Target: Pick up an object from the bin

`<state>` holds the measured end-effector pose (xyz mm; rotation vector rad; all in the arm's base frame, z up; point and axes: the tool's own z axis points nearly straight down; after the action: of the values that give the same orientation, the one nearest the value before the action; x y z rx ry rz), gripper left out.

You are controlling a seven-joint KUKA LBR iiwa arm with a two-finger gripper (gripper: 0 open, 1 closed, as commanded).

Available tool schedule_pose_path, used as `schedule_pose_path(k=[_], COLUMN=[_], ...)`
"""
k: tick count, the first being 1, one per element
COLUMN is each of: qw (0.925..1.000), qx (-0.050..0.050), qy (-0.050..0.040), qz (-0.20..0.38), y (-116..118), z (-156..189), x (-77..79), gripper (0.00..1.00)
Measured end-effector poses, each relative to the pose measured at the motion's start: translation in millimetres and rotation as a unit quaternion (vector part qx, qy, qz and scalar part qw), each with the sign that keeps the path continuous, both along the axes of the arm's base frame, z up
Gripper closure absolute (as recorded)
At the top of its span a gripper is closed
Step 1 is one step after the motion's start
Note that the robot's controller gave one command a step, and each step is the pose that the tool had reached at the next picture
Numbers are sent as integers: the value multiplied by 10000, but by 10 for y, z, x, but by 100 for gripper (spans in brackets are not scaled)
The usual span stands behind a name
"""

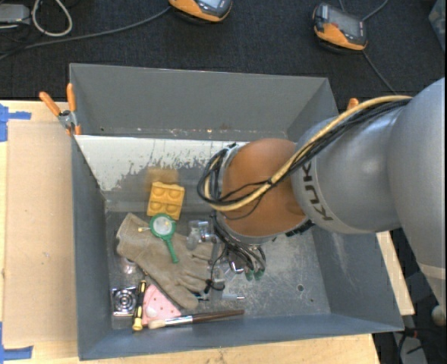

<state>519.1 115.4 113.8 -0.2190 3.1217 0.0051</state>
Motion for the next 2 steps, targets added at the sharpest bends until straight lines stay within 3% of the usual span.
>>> schedule_pose_path(k=[1,2], qw=[9944,9943], qx=[-5,-5], qy=[87,88], qz=[-1054,-1062], y=[-135,-136], z=[-411,-410], x=[-408,-409], gripper=[100,100])
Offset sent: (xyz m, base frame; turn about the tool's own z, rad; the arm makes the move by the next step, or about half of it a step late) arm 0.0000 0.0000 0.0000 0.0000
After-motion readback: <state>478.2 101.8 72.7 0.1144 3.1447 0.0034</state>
